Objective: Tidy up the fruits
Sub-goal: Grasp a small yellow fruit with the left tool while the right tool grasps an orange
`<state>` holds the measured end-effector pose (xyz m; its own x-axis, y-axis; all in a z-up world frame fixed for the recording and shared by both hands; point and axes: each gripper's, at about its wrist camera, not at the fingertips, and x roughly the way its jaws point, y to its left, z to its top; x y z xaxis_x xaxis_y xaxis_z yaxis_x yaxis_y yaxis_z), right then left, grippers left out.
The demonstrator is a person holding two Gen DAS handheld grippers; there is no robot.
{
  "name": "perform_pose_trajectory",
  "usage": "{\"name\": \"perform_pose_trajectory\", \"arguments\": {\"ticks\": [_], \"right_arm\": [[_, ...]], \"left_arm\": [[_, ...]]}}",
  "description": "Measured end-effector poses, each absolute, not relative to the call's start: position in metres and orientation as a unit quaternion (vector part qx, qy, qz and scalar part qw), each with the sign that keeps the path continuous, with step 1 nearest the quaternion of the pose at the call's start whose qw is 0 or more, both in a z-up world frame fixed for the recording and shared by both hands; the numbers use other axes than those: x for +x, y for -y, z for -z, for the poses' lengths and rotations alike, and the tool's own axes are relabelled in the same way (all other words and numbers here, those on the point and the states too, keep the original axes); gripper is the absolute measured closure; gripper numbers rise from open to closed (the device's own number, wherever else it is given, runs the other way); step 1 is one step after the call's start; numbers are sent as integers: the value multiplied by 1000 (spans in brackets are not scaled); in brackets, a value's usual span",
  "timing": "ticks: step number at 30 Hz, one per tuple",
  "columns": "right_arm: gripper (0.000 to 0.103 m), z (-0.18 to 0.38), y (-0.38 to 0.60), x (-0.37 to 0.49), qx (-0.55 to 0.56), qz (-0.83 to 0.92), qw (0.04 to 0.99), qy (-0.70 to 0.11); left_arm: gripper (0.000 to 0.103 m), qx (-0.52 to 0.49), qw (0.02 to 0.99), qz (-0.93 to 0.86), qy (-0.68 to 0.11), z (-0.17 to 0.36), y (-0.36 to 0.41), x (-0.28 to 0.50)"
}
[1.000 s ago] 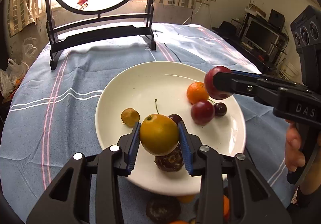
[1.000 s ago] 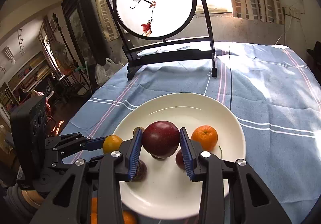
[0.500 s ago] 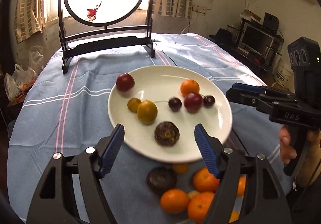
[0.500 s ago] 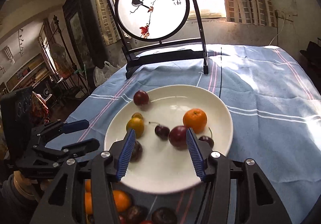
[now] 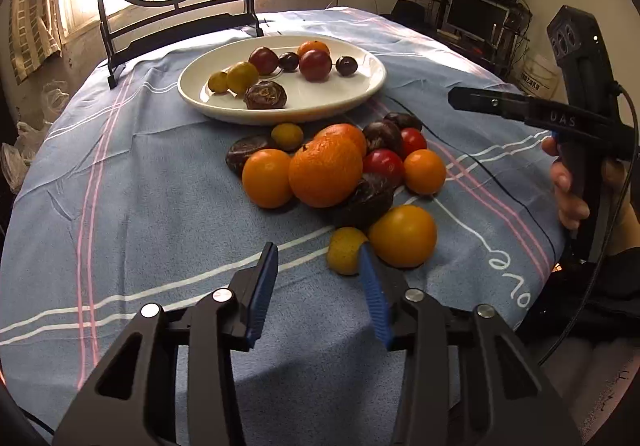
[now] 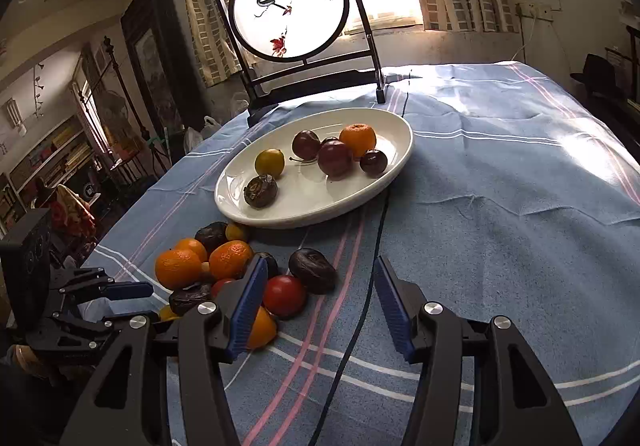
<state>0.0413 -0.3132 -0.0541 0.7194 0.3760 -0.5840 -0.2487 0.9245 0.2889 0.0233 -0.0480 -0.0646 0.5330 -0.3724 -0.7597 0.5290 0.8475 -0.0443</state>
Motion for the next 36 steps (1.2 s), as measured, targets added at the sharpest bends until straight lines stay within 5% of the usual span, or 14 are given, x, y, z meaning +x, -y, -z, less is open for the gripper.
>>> {"name": "perform_pose_trajectory", "arguments": {"ticks": [17,33,34,36], "right_arm": [[47,53,312,38,92,-184,923,-325],[47,74,236,40,-14,-222,875,-431],[59,77,235,42,-15,-213,874,-437],[64,76,238,41,0,-214,875,-435]], "left_arm": [[75,110,868,265,-405,83,69,20],[78,65,897,242,-365,41,32,4],[78,65,897,242,-365,41,32,4],[78,63,897,240,-364,41,31,4]]}}
